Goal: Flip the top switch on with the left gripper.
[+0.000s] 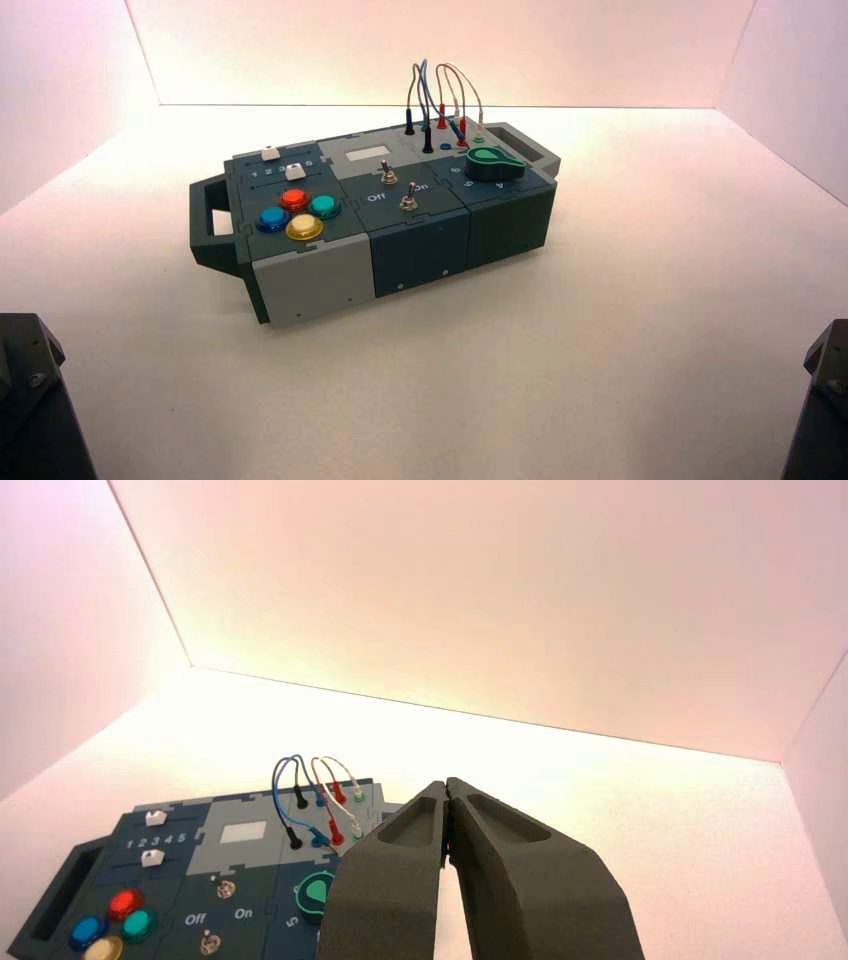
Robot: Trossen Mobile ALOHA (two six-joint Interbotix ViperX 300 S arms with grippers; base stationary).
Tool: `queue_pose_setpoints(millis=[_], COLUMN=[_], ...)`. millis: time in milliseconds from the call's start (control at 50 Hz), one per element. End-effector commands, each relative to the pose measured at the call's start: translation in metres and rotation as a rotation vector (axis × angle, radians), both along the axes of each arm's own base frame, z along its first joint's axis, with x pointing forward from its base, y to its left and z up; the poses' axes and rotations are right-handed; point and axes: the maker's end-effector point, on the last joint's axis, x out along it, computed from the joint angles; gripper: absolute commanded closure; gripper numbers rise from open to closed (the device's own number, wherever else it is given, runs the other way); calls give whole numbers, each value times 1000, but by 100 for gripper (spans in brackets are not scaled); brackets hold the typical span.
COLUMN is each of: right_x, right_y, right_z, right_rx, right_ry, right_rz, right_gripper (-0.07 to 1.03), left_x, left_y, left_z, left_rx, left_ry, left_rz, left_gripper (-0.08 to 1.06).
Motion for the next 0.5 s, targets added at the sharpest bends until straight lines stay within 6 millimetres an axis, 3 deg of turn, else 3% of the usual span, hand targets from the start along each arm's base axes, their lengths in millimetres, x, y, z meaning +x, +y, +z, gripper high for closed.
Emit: queue_pose_setpoints(millis=[20,360,500], right_x=[2,3,14], right_y=[1,2,11], right_z=[7,6,1], right_rx=[0,5,-12], right_ry=[-15,-6,51], right_rz=[3,3,28], right_gripper=[99,99,99], left_x=[2,3,10], left_y=[-1,-2,-8], left_z=[11,10,6], left_rx=[-1,-3,0], left_ry=[-28,-18,17], left_rz=[-3,-7,-30], left_gripper=[101,101,101])
